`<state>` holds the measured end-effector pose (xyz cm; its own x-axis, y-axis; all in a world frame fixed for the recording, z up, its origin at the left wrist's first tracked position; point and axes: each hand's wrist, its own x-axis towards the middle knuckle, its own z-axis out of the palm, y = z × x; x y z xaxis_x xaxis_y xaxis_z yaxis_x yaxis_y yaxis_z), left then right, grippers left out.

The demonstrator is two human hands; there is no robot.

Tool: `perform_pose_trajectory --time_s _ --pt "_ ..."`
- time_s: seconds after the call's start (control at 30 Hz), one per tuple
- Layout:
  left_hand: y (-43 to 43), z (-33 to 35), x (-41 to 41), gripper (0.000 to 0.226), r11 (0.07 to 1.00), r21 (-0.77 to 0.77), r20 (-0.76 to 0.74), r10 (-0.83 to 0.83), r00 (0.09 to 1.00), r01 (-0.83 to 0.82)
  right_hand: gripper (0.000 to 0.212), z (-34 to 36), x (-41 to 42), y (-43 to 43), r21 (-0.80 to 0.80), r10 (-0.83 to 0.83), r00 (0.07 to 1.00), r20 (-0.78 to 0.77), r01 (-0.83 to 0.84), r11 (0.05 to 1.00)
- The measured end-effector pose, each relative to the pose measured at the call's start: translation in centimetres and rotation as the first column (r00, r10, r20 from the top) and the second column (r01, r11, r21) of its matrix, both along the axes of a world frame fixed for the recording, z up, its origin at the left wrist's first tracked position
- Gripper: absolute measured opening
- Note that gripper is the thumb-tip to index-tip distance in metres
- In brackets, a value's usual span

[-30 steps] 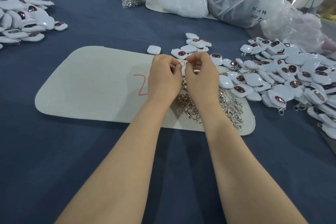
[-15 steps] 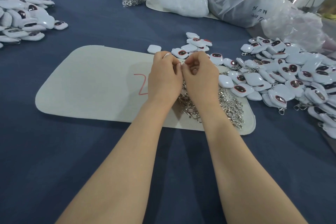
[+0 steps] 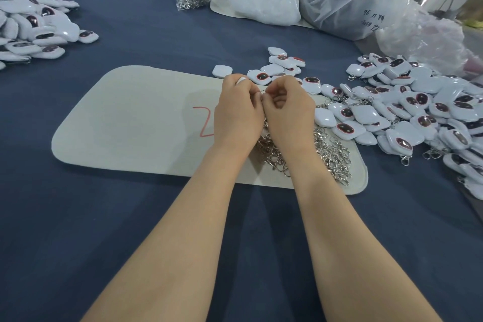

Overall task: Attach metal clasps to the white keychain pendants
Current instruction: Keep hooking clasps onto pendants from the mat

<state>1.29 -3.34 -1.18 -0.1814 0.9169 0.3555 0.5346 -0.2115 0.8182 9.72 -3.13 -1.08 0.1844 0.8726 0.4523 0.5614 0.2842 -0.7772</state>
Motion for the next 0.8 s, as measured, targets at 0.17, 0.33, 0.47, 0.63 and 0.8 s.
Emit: perform_pose_trajectory --time_s 0.17,0.33,0.47,0.63,0.8 --pt "-0.1 0.1 -0.07 0.012 1.0 -0.014 -0.034 0.011 0.999 -0.012 0.012 -0.16 -0.03 0.0 -0.016 0.022 0.999 0.033 -0.021 1.0" --pt "-0.12 0.0 -0.13 0.014 0.999 -0.025 -0.063 0.025 0.998 -0.026 0.014 -0.25 0.01 -0.02 -0.015 0.057 0.996 0.068 -0.056 0.998" --pt "-0.08 -0.08 -0.14 0.016 1.0 -0.025 -0.055 0.015 0.998 -0.016 0.008 -0.3 0.14 -0.15 0.02 0.071 0.99 0.118 -0.074 0.997" --pt "0.2 -0.39 -0.1 0.012 1.0 -0.017 -0.008 -0.011 1.0 0.011 0.014 -0.29 0.51 -0.16 0.027 0.067 0.991 0.115 -0.071 0.997" --pt "0.15 -0.01 0.14 0.021 0.998 -0.019 0.167 -0.053 0.984 0.057 0.01 -0.69 0.95 0.33 0.028 -0.057 0.998 0.027 0.056 0.998"
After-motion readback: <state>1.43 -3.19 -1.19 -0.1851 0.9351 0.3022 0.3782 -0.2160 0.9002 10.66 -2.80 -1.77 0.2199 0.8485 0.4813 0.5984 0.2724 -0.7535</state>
